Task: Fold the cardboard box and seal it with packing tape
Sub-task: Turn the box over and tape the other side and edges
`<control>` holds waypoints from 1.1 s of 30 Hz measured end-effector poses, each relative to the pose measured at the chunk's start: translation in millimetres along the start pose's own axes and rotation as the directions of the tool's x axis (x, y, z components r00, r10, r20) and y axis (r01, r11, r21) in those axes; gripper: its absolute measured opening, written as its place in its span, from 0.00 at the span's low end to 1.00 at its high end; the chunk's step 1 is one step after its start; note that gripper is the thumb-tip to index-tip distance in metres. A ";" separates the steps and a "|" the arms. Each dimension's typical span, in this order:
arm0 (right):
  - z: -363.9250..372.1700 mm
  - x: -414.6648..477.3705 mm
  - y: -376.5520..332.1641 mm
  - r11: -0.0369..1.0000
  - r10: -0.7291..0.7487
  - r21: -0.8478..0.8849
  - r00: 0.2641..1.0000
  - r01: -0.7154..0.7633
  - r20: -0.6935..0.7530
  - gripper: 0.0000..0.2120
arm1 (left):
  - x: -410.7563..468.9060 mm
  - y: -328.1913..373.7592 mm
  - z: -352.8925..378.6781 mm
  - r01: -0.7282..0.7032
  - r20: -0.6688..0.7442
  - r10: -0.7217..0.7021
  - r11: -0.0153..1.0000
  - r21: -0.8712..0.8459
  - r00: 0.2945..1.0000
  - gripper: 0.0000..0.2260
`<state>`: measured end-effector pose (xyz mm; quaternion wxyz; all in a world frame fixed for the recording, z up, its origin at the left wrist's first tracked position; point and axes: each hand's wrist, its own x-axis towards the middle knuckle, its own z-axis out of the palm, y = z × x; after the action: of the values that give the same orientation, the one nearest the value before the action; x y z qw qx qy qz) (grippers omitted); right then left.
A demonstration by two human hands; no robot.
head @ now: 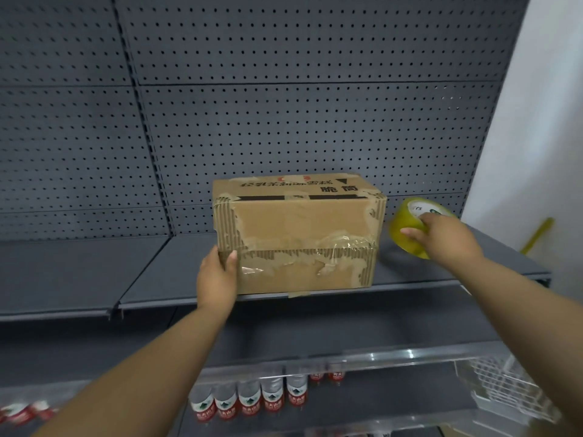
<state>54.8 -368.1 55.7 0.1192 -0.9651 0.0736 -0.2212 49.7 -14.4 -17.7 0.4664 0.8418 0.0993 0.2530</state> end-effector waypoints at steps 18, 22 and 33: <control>-67.4 -37.7 -25.9 0.992 -0.002 0.122 0.996 0.013 -0.090 0.17 | 15.3 10.0 -20.3 0.166 0.072 -0.159 0.982 -0.095 0.985 0.17; -85.8 -44.7 -50.0 0.902 -0.097 0.413 0.991 0.124 -0.087 0.15 | 15.3 11.9 -32.9 0.300 0.221 -0.235 0.895 -0.330 0.946 0.19; -89.7 -74.3 -118.0 0.638 -0.346 0.714 0.936 0.287 -0.067 0.09 | 30.1 12.0 -64.2 0.334 0.382 -0.249 0.927 -0.174 0.890 0.24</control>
<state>-40.8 -258.0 134.7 0.4460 -0.8478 -0.1925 -0.2126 41.2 38.4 30.4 0.6055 0.7875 0.1093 0.0345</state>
